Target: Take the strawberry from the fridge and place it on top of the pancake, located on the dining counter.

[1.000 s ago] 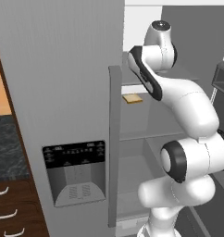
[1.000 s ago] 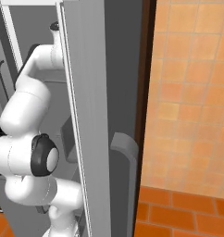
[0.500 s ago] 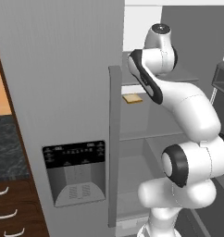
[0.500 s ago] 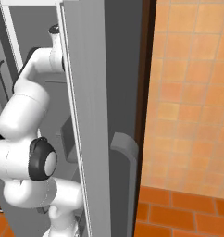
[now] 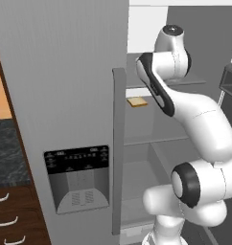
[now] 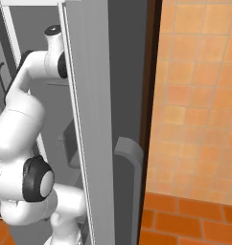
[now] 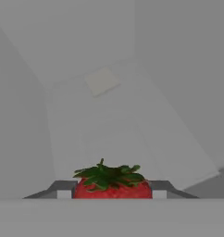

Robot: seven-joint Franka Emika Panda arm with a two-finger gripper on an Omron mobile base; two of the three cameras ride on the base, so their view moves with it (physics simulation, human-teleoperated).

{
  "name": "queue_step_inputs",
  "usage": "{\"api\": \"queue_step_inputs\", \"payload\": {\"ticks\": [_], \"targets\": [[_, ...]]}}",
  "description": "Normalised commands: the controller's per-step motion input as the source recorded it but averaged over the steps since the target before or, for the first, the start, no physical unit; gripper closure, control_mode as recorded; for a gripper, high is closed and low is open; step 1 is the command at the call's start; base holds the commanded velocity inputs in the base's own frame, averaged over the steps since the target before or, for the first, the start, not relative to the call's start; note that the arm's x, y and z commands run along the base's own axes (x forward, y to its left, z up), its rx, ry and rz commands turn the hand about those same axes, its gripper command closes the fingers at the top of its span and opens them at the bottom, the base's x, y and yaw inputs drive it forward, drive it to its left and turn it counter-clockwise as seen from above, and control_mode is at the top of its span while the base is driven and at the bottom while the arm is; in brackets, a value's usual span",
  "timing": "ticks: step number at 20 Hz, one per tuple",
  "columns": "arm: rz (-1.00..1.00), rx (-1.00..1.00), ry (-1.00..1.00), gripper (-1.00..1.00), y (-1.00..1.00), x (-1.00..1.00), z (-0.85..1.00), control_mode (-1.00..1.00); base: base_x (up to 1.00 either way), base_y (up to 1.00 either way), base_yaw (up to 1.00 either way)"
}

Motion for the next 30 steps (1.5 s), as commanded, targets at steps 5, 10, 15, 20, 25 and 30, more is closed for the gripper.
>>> {"api": "queue_step_inputs", "payload": {"ticks": [5,10,15,20,25,30], "targets": [[0.0,0.0,0.02,1.0,-0.07,-0.94,0.03,-1.0,0.0,0.0,0.0],[0.0,0.0,0.01,1.0,0.0,-1.0,0.02,-1.0,0.0,0.0,0.0],[0.0,0.01,0.0,1.0,-0.08,-1.0,0.0,-1.0,0.0,0.0,0.0],[0.0,0.0,0.0,1.0,0.02,-1.0,-0.02,-1.0,0.0,0.0,0.0],[0.02,-0.01,0.0,1.0,0.01,-1.0,-0.15,-1.0,0.0,0.0,0.0],[0.23,-0.11,0.01,1.0,0.12,-0.53,-0.5,-1.0,0.0,0.0,0.0]]}}
